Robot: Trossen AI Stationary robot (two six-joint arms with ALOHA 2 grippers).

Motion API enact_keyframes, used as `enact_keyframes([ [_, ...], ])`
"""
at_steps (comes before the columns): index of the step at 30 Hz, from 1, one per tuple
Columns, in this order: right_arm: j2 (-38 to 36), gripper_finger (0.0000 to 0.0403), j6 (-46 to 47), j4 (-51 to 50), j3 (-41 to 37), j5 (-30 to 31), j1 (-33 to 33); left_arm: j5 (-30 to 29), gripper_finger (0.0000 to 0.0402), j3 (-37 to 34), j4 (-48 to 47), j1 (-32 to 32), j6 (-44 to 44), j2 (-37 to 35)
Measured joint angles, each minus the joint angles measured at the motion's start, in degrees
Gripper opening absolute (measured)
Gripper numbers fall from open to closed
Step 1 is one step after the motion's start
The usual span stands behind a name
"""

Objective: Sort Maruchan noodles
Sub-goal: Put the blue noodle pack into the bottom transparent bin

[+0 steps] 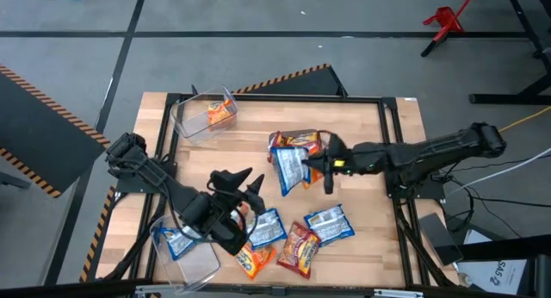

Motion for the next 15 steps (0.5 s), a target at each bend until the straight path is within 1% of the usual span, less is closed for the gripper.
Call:
enact_keyframes([
  [3,-2.5,0.0,-0.5,0.5,0.0,0.0,0.0,-0.9,0.0206,-1.0,1.5,-1.0,-5.2,0.0],
  [6,-3.7,0.0,-1.6,0.5,0.0,-0.7,0.0,-4.7,0.0206,-1.2,5.9,-2.0,-6.4,0.0],
  [8,-4.0,0.0,-1.8,1.1,0.0,-1.8,0.0,-5.7,0.0206,-1.2,9.6,-2.5,-5.9,0.0],
  [10,-4.0,0.0,-1.9,1.8,0.0,-3.1,0.0,-3.8,0.0206,-1.2,12.3,-2.7,-3.6,0.0],
  [12,-4.0,0.0,-1.8,2.6,0.0,-4.9,0.0,0.0,0.0206,-1.2,15.3,-2.5,-1.6,0.0],
  [14,-4.0,0.0,-2.1,3.6,0.0,-5.7,0.0,2.9,0.0206,-1.2,20.8,-1.9,1.8,0.0],
  [15,-4.0,0.0,-2.5,3.8,0.0,-6.0,0.0,4.5,0.0206,-1.2,24.6,-1.4,5.5,0.0],
])
